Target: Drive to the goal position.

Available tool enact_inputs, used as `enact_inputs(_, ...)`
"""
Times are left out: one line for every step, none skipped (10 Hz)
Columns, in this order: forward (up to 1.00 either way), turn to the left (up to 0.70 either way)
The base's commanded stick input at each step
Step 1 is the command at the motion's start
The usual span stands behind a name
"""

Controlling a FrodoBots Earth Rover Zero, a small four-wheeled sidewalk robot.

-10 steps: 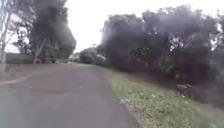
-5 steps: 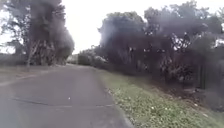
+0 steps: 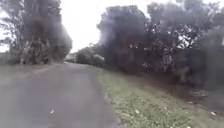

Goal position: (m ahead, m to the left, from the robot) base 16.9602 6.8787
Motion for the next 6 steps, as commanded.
enact_inputs(0.00,0.45)
enact_inputs(0.00,0.45)
enact_inputs(0.00,0.45)
enact_inputs(0.00,0.45)
enact_inputs(0.00,0.45)
enact_inputs(0.00,0.45)
